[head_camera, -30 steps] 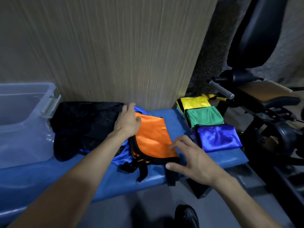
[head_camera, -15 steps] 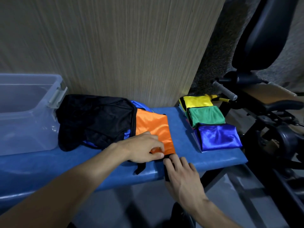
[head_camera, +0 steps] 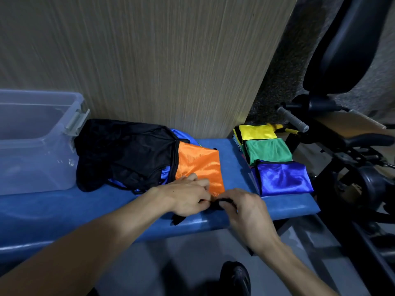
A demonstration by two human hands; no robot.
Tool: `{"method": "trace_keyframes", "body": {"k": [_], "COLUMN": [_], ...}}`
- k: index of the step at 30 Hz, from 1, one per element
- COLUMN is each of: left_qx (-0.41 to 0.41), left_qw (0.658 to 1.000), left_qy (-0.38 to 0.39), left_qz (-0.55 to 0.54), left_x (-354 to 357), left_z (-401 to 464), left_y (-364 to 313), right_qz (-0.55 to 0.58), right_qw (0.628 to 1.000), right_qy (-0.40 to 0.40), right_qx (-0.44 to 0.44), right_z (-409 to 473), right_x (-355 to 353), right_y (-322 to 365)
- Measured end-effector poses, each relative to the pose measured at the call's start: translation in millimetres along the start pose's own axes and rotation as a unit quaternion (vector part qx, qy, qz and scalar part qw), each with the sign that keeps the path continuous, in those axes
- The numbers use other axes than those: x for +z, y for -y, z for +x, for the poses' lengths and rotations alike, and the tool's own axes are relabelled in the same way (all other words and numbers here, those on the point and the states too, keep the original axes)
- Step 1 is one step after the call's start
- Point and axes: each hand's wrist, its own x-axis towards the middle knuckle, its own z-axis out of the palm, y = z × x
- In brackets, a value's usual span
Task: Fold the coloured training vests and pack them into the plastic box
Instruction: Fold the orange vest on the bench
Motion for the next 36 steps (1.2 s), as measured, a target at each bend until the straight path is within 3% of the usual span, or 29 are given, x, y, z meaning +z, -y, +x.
{"method": "trace_keyframes", "body": {"k": [4,9,12,16,19,24,31,36], "left_qx": [-0.018,-0.014,-0.022,-0.026,-0.056,-0.164,-0.157,-0.133], "left_qw": [0.999,0.998,0.993,0.966,0.962,0.985,0.963,0.966], "left_qy": [0.031,0.046,0.005,-0.157,-0.209,-0.042,-0.216,-0.220], "left_qz": [-0.011,-0.051,-0.120,-0.205,-0.169,-0.038,-0.036,-0.033], "left_x": [-5.8,-15.3,-22.2,-28.4,-37.0,-25.3,7.6,23.7], "left_z": [0.1,-0.7,-10.9,-31.9,-54.2,-87.3,-96.1,-93.2], "left_y": [-2.8,2.6,13.1,27.8,39.7,37.0,1.9,-21.9], "right_qz": [-0.034,0.002,-0.018,-0.066,-0.105,-0.142,-0.202,-0.209], "right_qw": [0.996,0.987,0.985,0.986,0.984,0.977,0.944,0.933], "right_qy": [0.073,0.128,0.140,0.136,0.138,0.156,0.244,0.278], "right_qx": [0.050,0.097,0.100,0.067,0.038,-0.011,-0.094,-0.093], "right_z": [37.7,71.2,73.8,73.2,69.9,63.2,48.1,39.8], "right_x": [-5.7,0.3,8.7,14.7,19.4,19.7,4.1,9.2], "right_y": [-0.7,-12.6,-13.2,-6.3,-0.1,11.4,37.5,42.2]}}
